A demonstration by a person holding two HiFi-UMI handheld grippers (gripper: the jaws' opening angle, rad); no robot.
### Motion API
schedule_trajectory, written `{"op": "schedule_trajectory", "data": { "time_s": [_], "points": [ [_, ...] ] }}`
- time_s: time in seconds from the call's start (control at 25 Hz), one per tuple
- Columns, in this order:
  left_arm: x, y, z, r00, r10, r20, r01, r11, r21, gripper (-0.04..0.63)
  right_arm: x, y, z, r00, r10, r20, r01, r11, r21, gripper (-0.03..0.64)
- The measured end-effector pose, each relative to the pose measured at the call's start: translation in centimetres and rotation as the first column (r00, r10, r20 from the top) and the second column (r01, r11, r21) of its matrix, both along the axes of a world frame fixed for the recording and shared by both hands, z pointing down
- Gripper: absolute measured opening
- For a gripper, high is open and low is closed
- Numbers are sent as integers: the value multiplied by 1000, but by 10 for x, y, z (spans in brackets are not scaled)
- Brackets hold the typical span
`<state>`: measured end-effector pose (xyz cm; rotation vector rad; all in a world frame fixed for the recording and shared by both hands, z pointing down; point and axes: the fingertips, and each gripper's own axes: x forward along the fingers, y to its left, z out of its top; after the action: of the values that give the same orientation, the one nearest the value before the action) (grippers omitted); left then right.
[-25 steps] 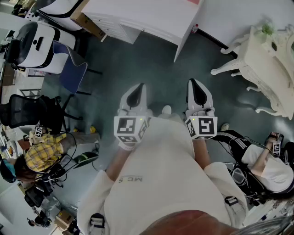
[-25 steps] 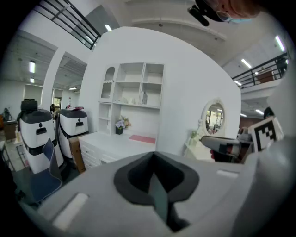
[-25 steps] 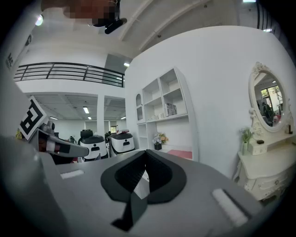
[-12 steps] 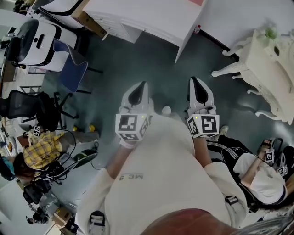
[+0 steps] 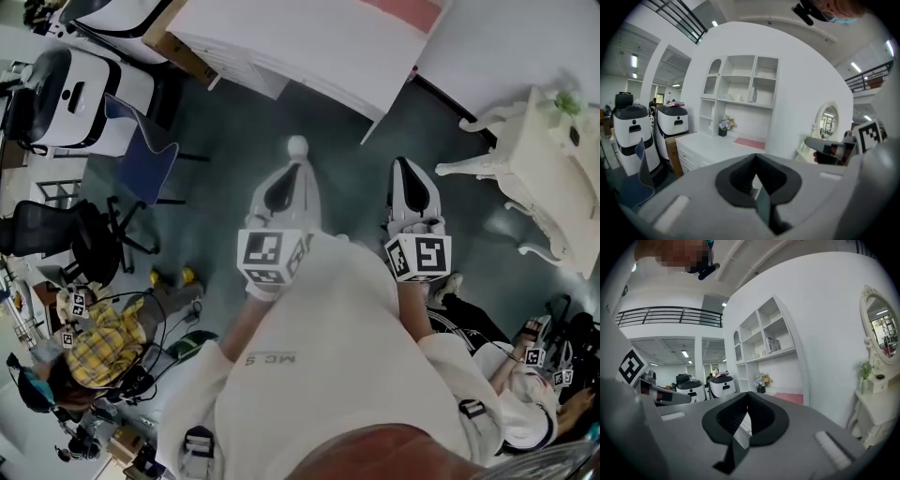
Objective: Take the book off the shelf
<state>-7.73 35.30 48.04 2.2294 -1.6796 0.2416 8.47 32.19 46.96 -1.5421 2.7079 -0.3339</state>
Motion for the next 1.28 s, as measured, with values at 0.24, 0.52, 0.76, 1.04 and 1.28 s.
{"op": "schedule_trajectory", "data": {
  "time_s": [0.24,0.52,0.76,1.04,1.28],
  "points": [
    [-67,-153,-6,998,55,0,-55,998,-24,0,-69,-140,-10,999,32,-18,-32,999,5,-2],
    [-111,-324,-48,981,193,-21,-193,981,10,0,-125,-297,-54,991,135,-16,-134,990,41,-2],
    [-111,-402,-76,973,228,-30,-225,972,61,0,-131,-362,-76,984,178,-15,-176,981,77,-2],
    [-74,-454,-93,970,242,-17,-240,966,91,0,-101,-404,-80,985,173,-19,-171,982,86,-2],
    [-42,-489,-106,965,263,-3,-262,960,96,0,-79,-424,-84,988,154,-4,-153,984,95,-2]
  ]
}}
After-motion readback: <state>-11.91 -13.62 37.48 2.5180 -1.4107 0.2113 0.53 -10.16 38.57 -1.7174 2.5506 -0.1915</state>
